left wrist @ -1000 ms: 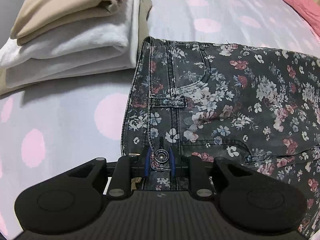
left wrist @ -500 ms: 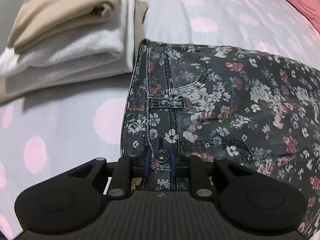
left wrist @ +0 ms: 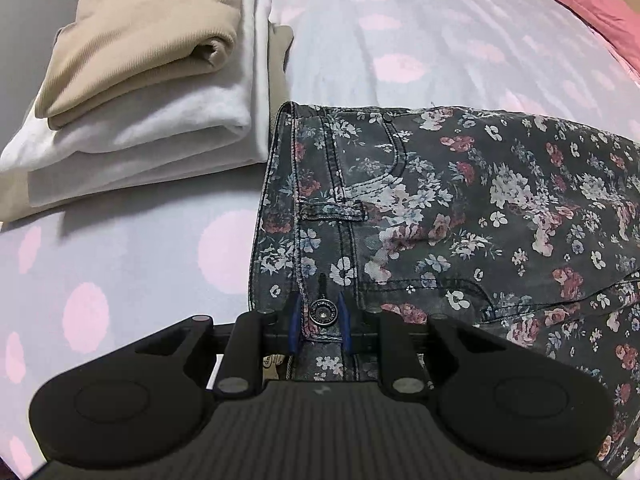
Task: Fold clothes
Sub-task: 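Hold the waistband with the left gripper while the right gripper releases the hem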
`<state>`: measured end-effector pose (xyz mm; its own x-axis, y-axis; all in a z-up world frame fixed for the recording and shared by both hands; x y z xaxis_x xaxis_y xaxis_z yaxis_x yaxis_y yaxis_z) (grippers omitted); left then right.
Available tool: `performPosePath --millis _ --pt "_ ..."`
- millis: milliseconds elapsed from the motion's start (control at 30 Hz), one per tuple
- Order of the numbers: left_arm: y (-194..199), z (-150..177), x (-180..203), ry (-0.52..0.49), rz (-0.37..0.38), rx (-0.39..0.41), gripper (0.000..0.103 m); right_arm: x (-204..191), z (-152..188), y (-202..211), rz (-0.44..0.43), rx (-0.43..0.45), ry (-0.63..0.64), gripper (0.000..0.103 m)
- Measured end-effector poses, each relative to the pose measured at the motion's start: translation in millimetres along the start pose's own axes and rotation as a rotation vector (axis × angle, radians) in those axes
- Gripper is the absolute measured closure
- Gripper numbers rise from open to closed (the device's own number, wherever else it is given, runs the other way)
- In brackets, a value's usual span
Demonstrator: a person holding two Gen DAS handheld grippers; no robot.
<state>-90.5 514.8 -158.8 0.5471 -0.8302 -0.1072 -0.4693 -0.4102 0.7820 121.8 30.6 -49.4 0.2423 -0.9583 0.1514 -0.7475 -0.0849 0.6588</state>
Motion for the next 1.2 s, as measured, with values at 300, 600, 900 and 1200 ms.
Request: performPosePath --millis 300,600,900,1200 --pt "2 2 3 -0.013 -0.016 0.008 0.086 30 101 -18 -0.027 -0.236 -0.121 0.063" --pt "-8 7 15 -0.048 -0.051 -0.016 0.085 36 148 -56 -0.072 -0.288 -0.262 0.064" --pt "-15 7 19 -0.064 -0.070 -0.037 0.085 43 113 -10 -0.085 -0.094 -0.232 0.087" --pt "-16 9 18 -0.057 -0.068 -0.031 0.085 29 37 -26 -0.019 0.034 -0.104 0.089"
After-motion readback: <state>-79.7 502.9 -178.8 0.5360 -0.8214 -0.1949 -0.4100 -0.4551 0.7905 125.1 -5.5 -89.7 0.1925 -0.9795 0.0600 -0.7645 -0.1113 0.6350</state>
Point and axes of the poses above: each gripper's, at about its wrist camera, not at the fingertips, and y roughly against the way its jaws point, x to its right, z to its underside, the point moved 2 cm from there along -y, roughly the way its jaws point, and after that the axes turned 13 degrees about x, right-handed, at the moved point
